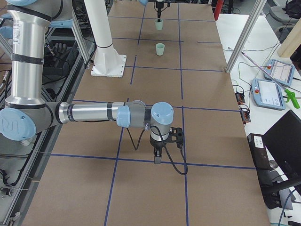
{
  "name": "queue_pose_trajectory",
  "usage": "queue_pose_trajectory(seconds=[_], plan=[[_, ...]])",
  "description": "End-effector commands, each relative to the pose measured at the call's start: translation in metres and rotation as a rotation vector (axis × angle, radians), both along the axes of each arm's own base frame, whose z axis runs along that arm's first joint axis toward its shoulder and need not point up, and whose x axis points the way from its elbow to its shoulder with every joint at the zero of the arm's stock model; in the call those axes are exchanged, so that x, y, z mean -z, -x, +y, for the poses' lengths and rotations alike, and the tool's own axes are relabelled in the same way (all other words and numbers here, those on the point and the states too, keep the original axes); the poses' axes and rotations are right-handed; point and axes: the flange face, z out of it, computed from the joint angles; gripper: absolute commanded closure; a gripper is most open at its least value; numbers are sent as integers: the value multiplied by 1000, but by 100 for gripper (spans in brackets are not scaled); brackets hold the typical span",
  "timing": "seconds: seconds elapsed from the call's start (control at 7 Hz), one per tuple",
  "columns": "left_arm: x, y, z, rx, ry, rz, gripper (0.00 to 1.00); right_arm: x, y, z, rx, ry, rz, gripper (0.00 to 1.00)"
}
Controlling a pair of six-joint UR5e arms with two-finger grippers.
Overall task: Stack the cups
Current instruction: 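Lift the green cup with the left gripper toward the other cup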
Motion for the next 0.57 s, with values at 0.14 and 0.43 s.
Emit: queue_pose_trajectory(seconds=[0.14, 0.43], plan=[[129, -3, -53, 63, 117, -63, 100, 0, 0, 0, 0, 0, 0, 0], [204, -39, -75, 116, 216, -58, 100, 0, 0, 0, 0, 0, 0, 0]])
